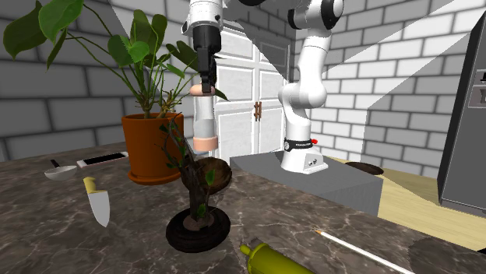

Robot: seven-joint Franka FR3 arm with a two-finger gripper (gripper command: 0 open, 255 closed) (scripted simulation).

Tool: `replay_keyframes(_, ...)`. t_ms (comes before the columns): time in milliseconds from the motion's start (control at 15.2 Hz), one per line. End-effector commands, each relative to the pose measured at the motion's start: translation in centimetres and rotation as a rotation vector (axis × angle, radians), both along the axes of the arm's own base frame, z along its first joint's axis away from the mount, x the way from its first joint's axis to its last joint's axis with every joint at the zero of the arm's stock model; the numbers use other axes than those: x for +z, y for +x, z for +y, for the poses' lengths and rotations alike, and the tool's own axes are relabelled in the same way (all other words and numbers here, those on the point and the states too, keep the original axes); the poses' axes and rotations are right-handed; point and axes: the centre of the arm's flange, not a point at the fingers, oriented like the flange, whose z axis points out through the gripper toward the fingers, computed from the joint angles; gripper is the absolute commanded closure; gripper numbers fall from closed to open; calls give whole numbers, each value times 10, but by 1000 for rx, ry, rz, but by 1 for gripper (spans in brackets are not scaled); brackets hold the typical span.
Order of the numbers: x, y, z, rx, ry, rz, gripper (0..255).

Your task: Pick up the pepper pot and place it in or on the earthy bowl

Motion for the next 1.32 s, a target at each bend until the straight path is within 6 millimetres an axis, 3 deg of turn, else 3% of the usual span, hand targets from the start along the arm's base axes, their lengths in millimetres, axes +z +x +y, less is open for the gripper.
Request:
replay_keyframes(0, -13, 0, -1, 0, 0, -1, 255)
replay_keyframes(528, -13, 0, -1, 0, 0, -1, 255)
replay_keyframes(594, -13, 0, -1, 0, 0, -1, 0)
replay_keyframes(924, -13, 0, -1, 0, 0, -1, 0)
replay_keyframes(1188, 36, -1, -7, 0, 0, -1, 0)
replay_keyframes(1254, 36, -1, -7, 0, 0, -1, 0)
